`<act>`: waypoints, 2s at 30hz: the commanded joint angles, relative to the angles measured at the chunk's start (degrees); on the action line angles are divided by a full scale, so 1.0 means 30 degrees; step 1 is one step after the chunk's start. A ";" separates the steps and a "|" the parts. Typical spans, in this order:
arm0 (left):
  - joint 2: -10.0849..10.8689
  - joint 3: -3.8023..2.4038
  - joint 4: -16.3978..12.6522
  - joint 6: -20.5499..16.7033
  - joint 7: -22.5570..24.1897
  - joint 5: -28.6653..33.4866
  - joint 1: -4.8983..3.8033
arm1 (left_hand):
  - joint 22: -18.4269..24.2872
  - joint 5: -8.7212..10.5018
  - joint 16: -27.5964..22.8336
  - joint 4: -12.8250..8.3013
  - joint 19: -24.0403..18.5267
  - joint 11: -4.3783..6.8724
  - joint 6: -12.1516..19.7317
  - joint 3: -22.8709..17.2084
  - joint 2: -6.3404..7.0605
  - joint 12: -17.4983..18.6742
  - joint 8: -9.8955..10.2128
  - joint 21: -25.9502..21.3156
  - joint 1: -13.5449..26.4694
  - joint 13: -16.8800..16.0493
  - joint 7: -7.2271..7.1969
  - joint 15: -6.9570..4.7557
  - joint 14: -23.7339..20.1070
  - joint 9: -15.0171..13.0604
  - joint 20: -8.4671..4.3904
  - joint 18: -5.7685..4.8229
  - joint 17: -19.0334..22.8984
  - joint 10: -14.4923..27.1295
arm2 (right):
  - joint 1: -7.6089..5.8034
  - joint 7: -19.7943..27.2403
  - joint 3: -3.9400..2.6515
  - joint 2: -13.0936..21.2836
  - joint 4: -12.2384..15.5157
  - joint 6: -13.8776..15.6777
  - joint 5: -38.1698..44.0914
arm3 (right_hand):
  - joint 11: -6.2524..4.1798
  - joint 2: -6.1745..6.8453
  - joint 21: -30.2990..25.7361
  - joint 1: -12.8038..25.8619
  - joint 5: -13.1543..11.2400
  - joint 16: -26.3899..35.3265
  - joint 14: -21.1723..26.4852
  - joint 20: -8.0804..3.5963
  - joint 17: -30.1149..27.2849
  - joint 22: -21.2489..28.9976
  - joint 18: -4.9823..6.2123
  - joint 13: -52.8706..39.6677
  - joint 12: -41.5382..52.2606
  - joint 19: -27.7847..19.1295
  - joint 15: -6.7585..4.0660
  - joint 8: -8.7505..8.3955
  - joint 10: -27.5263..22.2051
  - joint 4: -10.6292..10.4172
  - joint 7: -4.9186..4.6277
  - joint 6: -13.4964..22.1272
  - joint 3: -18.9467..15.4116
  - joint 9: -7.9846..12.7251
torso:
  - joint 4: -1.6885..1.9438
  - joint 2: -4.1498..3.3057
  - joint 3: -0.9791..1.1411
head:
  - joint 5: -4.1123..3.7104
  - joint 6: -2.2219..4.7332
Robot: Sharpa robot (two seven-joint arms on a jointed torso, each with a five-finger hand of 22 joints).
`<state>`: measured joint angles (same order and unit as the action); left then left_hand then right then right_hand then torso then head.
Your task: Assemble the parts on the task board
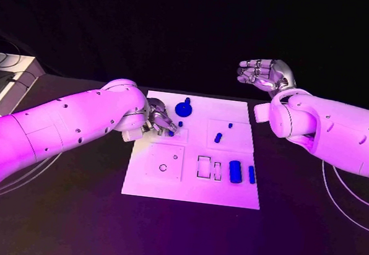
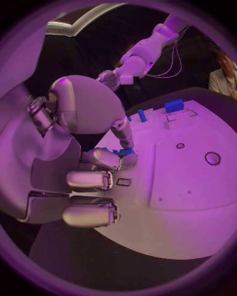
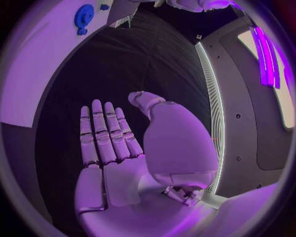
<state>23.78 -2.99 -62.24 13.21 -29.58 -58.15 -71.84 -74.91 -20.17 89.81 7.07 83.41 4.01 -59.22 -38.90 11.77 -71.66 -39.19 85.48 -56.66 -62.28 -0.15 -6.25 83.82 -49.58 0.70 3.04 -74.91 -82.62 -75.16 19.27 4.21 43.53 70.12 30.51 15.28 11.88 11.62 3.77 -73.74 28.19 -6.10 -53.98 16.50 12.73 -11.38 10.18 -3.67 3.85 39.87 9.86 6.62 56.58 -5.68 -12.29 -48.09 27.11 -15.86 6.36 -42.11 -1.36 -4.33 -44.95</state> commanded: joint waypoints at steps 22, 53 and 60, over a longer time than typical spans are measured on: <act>0.0038 0.0070 0.0023 0.0292 -0.0031 -0.0228 0.0116 | -0.1680 -0.0716 0.0064 -0.1404 -0.0056 -0.0050 0.0212 -0.2311 -0.0362 0.0269 0.0283 -0.0189 -0.1875 0.0104 0.0028 -0.0043 0.2058 -0.0218 -0.0099 -0.0191 -0.5030 0.0067 | 0.0010 0.0191 0.0000 0.0043 0.0060 -0.0411 0.0132 | 0.0065 0.0036 -0.0103 0.0182 0.0124 0.0126 0.0059 0.0042 -0.0042 0.0057 -0.0037 0.0024 -0.0084 -0.0149 0.0134 -0.0096 -0.0029 0.0122 -0.0987 0.0119 0.0011 0.0029 | 0.0013 0.0000 -0.0017 | 0.0019 -0.0038; -0.0086 0.0044 0.0445 0.1108 -0.0138 0.0245 0.0090 | -0.1764 -0.1353 0.0064 -0.1832 -0.0008 -0.0084 0.0162 -0.3111 -0.0373 0.0267 0.0195 -0.0151 -0.1883 0.0069 0.0071 -0.0001 0.2058 -0.0376 -0.0051 -0.0207 -0.5030 0.0018 | 0.0041 0.0180 0.0013 0.0001 0.0039 -0.0551 0.0224 | 0.0088 0.0015 -0.0111 0.0265 0.0131 0.0186 0.0097 0.0045 -0.0092 0.0136 -0.0054 0.0023 -0.0081 -0.0204 0.0157 -0.0110 -0.0041 0.0089 -0.1019 0.0106 -0.0029 0.0053 | -0.0025 -0.0018 0.0012 | 0.0058 -0.0014; -0.0100 0.0025 0.0619 0.1934 -0.0214 0.0321 0.0026 | -0.1799 -0.1483 0.0064 -0.1947 0.0012 -0.0087 0.0153 -0.3208 -0.0327 0.0255 0.0181 -0.0135 -0.1888 0.0046 0.0078 0.0005 0.2058 -0.0404 -0.0044 -0.0215 -0.5030 0.0000 | 0.0046 0.0184 0.0016 0.0024 0.0045 -0.0533 0.0227 | 0.0093 0.0008 -0.0113 0.0284 0.0131 0.0202 0.0106 0.0045 -0.0106 0.0161 -0.0058 0.0023 -0.0081 -0.0233 0.0163 -0.0114 -0.0046 0.0082 -0.1024 0.0104 -0.0039 0.0060 | -0.0008 -0.0018 0.0006 | 0.0039 -0.0031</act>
<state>23.60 -3.10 -60.54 15.79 -29.51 -57.35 -71.99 -74.90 -24.22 89.81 8.77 83.41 3.97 -58.42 -40.65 12.57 -70.92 -38.46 85.26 -59.98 -62.09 0.31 -6.45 84.04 -50.66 0.71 3.04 -74.91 -82.62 -75.05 19.28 4.27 43.61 70.22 29.86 15.42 11.87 11.62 3.77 -73.27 28.40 -5.88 -53.75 16.71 12.50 -10.95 10.18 -3.67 3.85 39.68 10.06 6.63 56.59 -5.68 -12.29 -48.09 27.11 -15.75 6.29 -42.15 -1.32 -4.17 -45.03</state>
